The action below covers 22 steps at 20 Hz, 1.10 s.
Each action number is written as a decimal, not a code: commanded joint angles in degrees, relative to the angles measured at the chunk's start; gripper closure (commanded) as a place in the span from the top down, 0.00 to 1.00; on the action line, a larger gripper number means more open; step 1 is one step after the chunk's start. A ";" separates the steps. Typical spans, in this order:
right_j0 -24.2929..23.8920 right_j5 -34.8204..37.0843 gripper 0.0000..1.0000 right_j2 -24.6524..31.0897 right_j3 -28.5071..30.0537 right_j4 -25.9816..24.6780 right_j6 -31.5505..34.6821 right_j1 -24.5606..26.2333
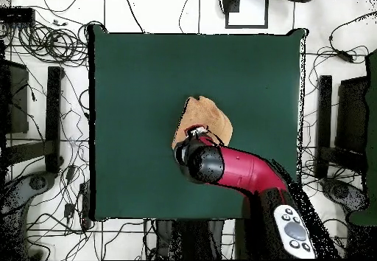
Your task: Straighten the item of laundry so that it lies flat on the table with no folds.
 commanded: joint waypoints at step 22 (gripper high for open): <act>6.36 14.83 1.00 4.15 -5.64 3.33 2.50 1.11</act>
